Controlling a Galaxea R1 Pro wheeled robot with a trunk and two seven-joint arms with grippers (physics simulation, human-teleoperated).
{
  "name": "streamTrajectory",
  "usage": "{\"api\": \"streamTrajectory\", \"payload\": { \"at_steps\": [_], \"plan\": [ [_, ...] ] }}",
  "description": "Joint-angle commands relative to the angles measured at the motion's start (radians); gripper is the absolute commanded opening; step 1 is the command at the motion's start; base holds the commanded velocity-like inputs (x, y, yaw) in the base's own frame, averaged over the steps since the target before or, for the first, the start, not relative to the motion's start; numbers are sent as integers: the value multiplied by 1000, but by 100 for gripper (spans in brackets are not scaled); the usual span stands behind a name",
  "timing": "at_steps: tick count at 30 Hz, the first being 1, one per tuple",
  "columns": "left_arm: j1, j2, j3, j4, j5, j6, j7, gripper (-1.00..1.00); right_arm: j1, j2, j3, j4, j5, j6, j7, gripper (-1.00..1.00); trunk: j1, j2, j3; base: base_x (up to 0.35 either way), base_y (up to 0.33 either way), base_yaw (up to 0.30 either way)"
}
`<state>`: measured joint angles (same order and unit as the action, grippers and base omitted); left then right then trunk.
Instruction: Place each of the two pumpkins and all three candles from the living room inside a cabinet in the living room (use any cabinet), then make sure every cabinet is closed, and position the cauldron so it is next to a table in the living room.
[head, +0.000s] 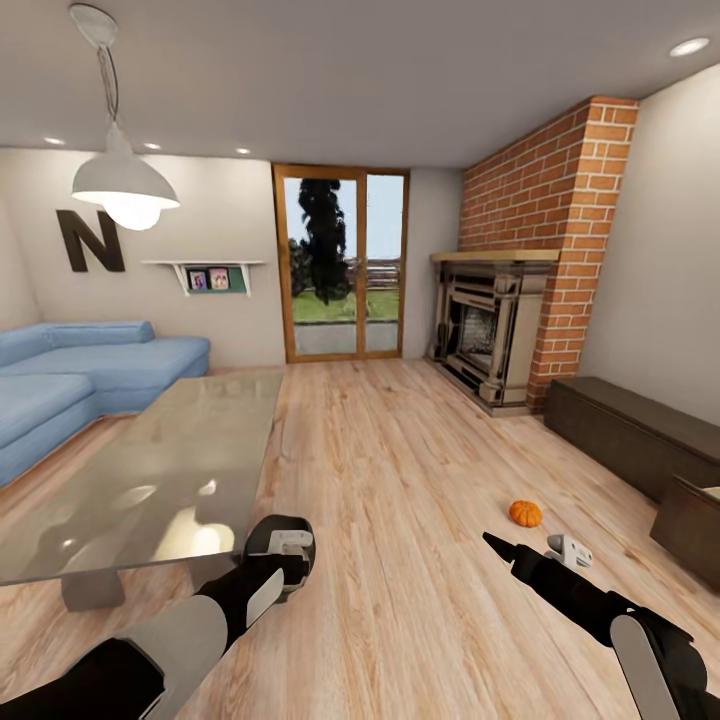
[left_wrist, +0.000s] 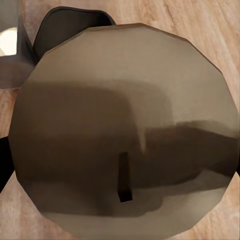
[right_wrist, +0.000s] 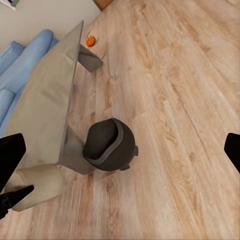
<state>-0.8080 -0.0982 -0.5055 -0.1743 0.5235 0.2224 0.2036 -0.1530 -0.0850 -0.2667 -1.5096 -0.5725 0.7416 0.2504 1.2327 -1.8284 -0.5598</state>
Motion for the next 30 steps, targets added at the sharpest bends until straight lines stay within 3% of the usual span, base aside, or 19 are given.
{"api": "streamTrajectory", "payload": {
  "at_steps": [1,18,30],
  "plan": [
    [0,1,-8,-2,9,5,7,-100,-1,0,-2,0,2,5,5,100,-4,7,0,0,0,0],
    [0,0,-8,-2,9,5,7,-100,-1,1,-2,-1,1,5,6,100,-69,126,26,0,0,0],
    [0,1,-8,-2,10,3,5,-100,-1,1,-3,-1,0,4,6,100,-69,126,8,0,0,0]
  ]
}}
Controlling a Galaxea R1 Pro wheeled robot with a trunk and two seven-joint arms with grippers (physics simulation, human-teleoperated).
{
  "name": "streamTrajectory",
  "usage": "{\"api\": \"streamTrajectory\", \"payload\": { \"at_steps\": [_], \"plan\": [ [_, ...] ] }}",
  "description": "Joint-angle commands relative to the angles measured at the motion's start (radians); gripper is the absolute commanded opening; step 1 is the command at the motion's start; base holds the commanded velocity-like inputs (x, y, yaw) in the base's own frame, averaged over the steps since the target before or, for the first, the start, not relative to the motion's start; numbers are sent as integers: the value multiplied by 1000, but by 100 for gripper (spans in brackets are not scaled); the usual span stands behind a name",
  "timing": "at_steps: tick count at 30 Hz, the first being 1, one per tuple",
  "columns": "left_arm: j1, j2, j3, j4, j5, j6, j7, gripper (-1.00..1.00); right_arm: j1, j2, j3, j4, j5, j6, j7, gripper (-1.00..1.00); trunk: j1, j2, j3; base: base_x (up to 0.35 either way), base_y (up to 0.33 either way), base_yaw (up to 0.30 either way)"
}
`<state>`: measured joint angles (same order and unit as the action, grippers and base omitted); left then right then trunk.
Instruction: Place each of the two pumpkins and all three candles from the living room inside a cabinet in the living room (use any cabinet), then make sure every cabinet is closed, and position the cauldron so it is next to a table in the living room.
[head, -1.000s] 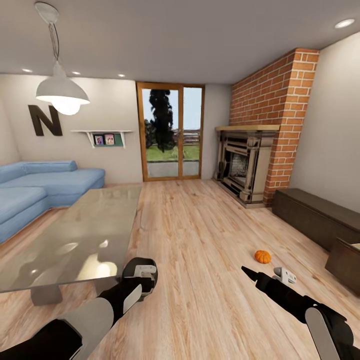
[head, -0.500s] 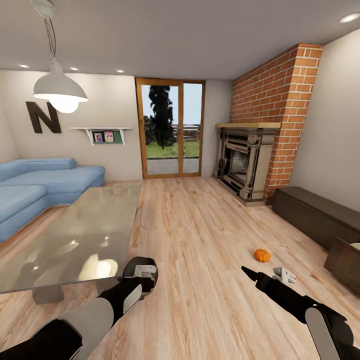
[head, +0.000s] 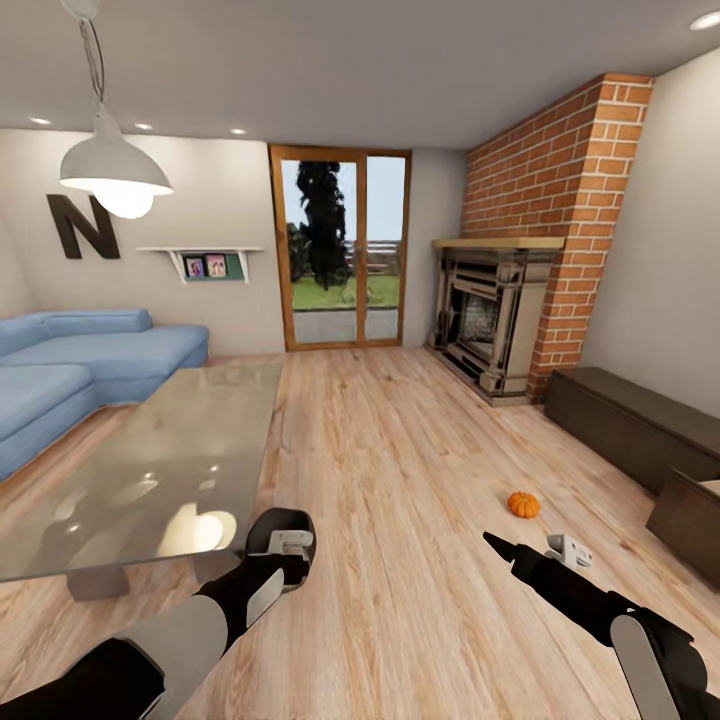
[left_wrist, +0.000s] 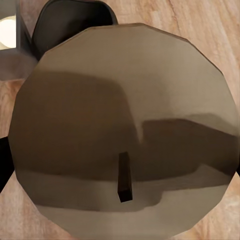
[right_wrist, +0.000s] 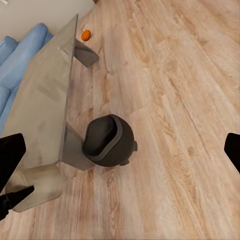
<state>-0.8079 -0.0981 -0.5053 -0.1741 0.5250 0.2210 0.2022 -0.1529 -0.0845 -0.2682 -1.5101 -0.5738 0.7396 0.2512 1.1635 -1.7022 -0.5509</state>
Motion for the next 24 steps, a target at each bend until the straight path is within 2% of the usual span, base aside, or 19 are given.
{"api": "streamTrajectory", "payload": {
  "at_steps": [1,17,24],
  "plan": [
    [0,0,-9,-2,8,5,6,-100,-1,0,-2,0,2,6,5,100,0,-1,-2,0,0,0],
    [0,0,-9,-4,8,4,6,-100,-1,0,-1,0,2,4,6,100,0,-1,-4,0,0,-5],
    [0,0,-9,-4,8,4,6,-100,-1,0,-2,0,2,4,6,100,0,-1,-4,0,0,-214]
  ]
}}
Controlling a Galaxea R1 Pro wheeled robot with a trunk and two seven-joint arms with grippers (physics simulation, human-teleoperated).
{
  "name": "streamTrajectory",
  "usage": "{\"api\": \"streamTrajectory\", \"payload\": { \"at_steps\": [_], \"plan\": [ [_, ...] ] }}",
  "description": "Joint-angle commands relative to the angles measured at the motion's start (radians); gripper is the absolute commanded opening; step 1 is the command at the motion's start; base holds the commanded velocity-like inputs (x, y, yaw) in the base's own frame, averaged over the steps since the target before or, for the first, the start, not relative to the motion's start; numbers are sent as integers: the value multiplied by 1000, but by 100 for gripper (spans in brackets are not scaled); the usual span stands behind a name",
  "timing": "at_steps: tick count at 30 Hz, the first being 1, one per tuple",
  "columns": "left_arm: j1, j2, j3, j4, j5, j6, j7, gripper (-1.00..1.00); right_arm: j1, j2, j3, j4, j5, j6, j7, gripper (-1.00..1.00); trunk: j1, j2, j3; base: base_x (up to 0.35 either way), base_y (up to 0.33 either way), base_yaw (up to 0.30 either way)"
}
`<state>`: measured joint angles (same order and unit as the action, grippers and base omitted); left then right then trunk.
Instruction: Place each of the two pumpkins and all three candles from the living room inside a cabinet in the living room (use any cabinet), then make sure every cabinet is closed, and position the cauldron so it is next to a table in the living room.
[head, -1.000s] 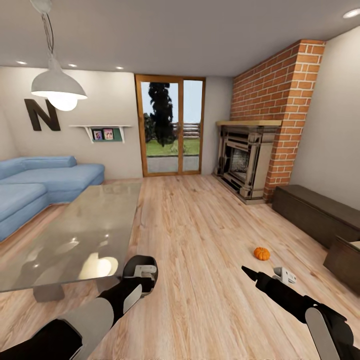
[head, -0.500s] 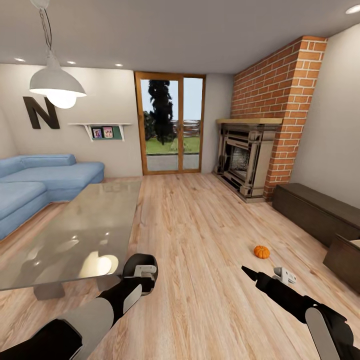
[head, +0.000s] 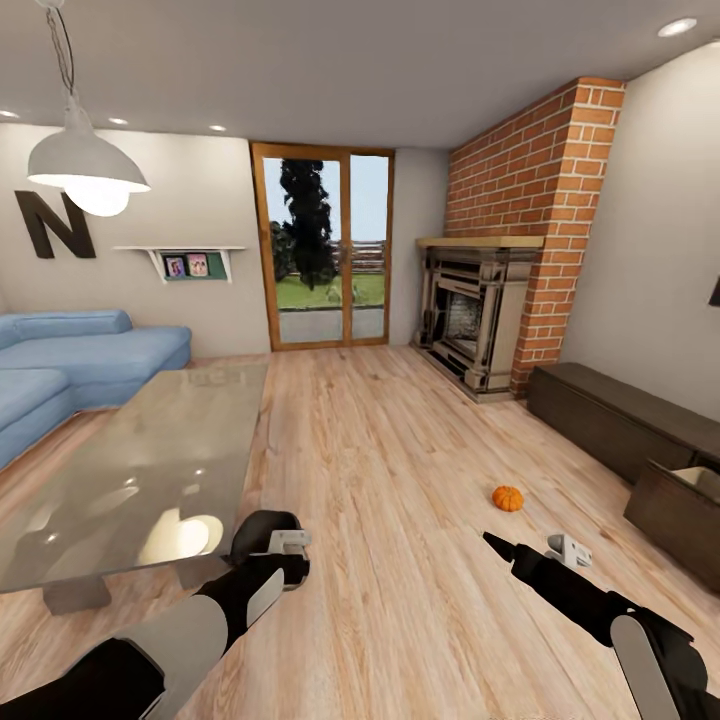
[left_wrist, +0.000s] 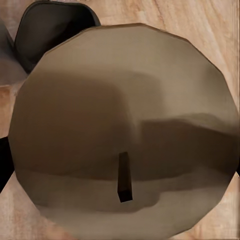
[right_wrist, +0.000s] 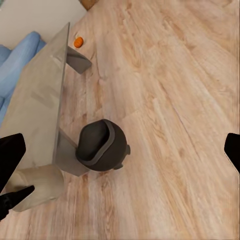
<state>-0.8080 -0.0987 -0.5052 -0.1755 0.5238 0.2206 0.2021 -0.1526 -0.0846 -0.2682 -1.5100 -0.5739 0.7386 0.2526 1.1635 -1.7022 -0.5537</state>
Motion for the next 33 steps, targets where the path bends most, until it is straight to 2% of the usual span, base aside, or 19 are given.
{"api": "streamTrajectory", "payload": {
  "at_steps": [1,11,24,33],
  "plan": [
    [0,0,-9,-2,9,5,7,-100,-1,0,-2,0,1,5,5,100,0,-1,-1,0,0,-272],
    [0,0,-9,-2,9,4,7,-100,-1,0,-1,0,1,5,13,100,0,-1,-1,0,0,-275],
    [0,1,-9,-2,9,0,7,-100,-1,0,-2,-1,2,5,22,100,0,-1,-1,0,0,-59],
    [0,0,-9,-2,8,-3,7,-100,-1,0,-2,0,2,5,22,100,0,-1,-1,0,0,-220]
  ]
}}
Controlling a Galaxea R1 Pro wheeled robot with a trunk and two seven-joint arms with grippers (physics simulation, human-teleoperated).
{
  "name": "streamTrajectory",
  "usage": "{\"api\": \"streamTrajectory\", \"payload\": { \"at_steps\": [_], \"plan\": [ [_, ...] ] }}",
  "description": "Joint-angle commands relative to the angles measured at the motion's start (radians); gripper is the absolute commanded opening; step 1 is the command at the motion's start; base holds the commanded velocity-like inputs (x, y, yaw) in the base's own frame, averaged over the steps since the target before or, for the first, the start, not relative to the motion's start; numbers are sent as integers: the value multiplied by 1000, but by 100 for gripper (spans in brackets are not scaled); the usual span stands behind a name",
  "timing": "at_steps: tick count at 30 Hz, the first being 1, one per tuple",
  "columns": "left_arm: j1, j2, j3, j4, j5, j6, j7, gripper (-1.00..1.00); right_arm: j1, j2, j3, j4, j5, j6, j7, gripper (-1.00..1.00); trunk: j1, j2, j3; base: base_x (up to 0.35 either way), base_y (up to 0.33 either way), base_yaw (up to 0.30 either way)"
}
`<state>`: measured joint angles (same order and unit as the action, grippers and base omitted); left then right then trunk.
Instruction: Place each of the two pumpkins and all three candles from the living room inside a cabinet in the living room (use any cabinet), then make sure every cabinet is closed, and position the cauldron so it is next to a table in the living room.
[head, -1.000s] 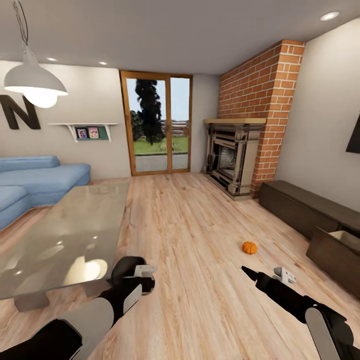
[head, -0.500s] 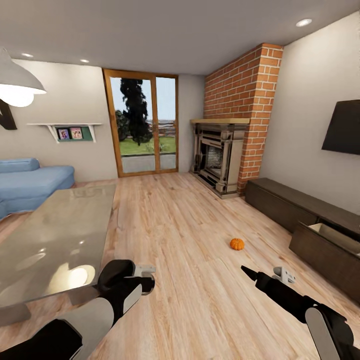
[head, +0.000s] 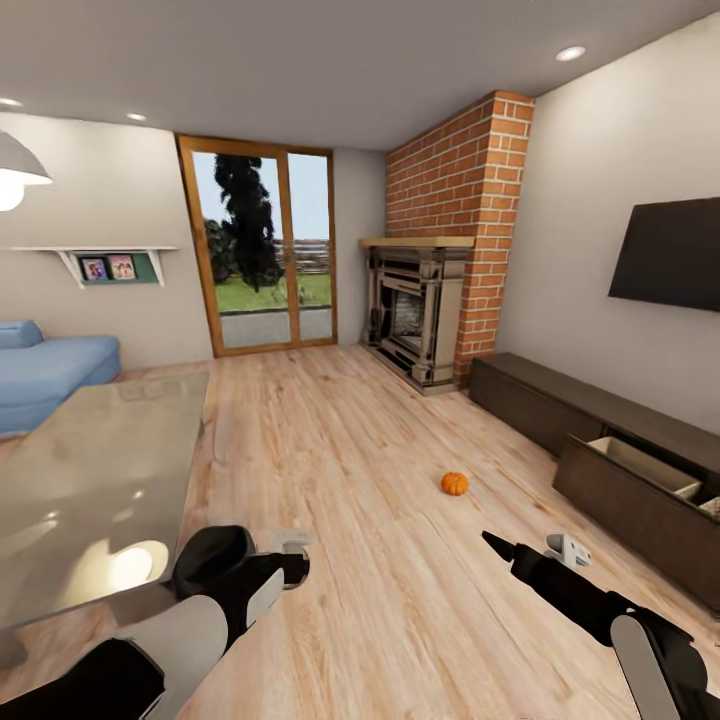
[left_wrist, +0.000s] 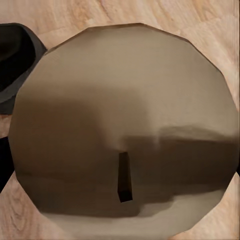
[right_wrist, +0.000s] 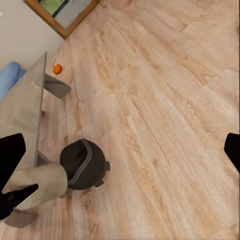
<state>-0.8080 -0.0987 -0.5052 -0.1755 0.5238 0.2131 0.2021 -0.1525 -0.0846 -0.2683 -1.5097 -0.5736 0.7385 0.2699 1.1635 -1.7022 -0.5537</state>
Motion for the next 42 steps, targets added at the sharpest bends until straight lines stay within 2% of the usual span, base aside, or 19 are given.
{"api": "streamTrajectory", "payload": {
  "at_steps": [1,42],
  "plan": [
    [0,0,-9,-2,8,5,7,-100,-1,0,-2,-1,1,6,5,100,0,-1,-1,0,0,-282],
    [0,0,-9,-2,8,5,7,-100,-1,0,-2,0,1,4,5,100,0,-1,-1,0,0,-275]
  ]
}}
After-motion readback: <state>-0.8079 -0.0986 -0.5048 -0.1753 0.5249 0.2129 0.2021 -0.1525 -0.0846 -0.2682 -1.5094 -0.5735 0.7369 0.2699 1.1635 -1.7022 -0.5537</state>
